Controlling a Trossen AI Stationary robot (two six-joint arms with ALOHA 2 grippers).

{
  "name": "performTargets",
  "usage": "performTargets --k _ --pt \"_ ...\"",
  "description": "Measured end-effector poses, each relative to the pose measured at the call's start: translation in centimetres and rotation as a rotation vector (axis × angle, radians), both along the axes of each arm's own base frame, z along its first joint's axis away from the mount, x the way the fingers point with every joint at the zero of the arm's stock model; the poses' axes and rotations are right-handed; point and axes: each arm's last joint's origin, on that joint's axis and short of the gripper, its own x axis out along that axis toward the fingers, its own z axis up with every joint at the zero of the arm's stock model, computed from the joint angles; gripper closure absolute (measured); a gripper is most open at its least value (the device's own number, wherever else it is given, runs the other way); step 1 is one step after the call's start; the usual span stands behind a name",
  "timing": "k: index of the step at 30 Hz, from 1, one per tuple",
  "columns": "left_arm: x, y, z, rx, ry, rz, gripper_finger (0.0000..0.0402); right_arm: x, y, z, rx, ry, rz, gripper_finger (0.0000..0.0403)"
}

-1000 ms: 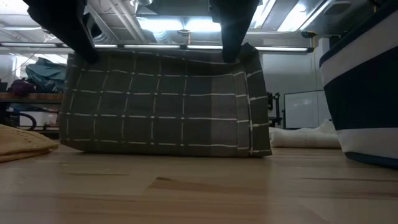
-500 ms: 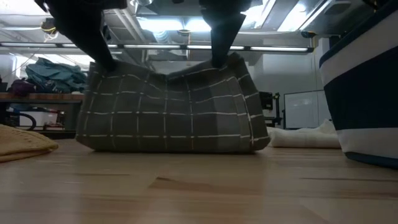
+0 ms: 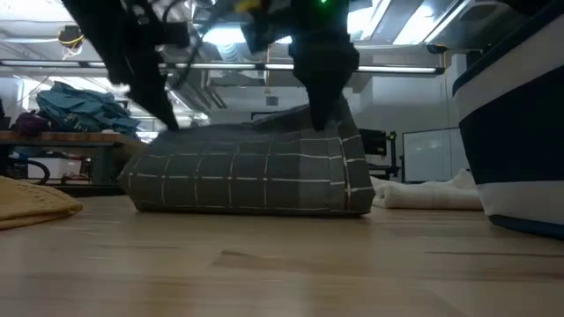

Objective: Fold towel
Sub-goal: Fold the gray towel

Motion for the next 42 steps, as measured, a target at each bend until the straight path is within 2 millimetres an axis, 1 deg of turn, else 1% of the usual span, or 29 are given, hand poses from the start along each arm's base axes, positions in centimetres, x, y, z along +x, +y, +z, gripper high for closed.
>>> performTargets --k 4,7,9,13,18,24,28,33,35,38,42 --pt "-0.5 0.9 -2.1 0.007 0.032 0.035 0.0281 -0.2 -1.2 -1.5 0.016 0.064 -0.032 0.0204" --pt "-1.0 1.5 -3.4 0.006 0.043 0.063 0.027 -0.4 -1.8 -2.2 0.024 0.096 -0.049 0.0198" --pt "-1.3 1.8 -4.1 -0.002 0.042 0.092 0.0264 -0.5 -2.1 -2.6 0.022 0.113 -0.056 0.0197" --pt "-1.8 2.1 -4.8 -0.028 0.03 0.154 0.0262 -0.5 -2.6 -3.1 0.001 0.121 -0.062 0.0197" --pt "-1.7 1.8 -4.9 -0.037 0.015 0.14 0.0273 0.0 -3.0 -3.3 0.005 0.091 -0.05 0.0197" --pt "-1.1 1.0 -4.6 -0.063 -0.05 0.082 0.0286 0.1 -2.9 -3.3 -0.002 0.072 -0.042 0.0197" --pt "-0.7 0.4 -4.5 -0.15 -0.061 0.011 0.0292 0.1 -2.7 -3.1 0.048 0.078 -0.046 0.0197" --pt "0.0 -0.2 -4.3 -0.281 -0.083 -0.122 0.0301 0.4 -2.4 -2.1 0.136 0.06 -0.055 0.0197" --pt "0.5 -0.4 -3.9 -0.282 -0.131 -0.181 0.0306 0.6 -2.3 -1.7 0.168 0.04 -0.056 0.0197" --pt "1.1 -0.5 -3.4 -0.259 -0.191 -0.241 0.0314 1.0 -2.0 -1.7 0.245 0.0 -0.057 0.0197" --pt "1.3 -0.5 -3.4 -0.216 -0.171 -0.294 0.0323 1.7 -1.7 -2.6 0.309 -0.056 -0.051 0.0197"
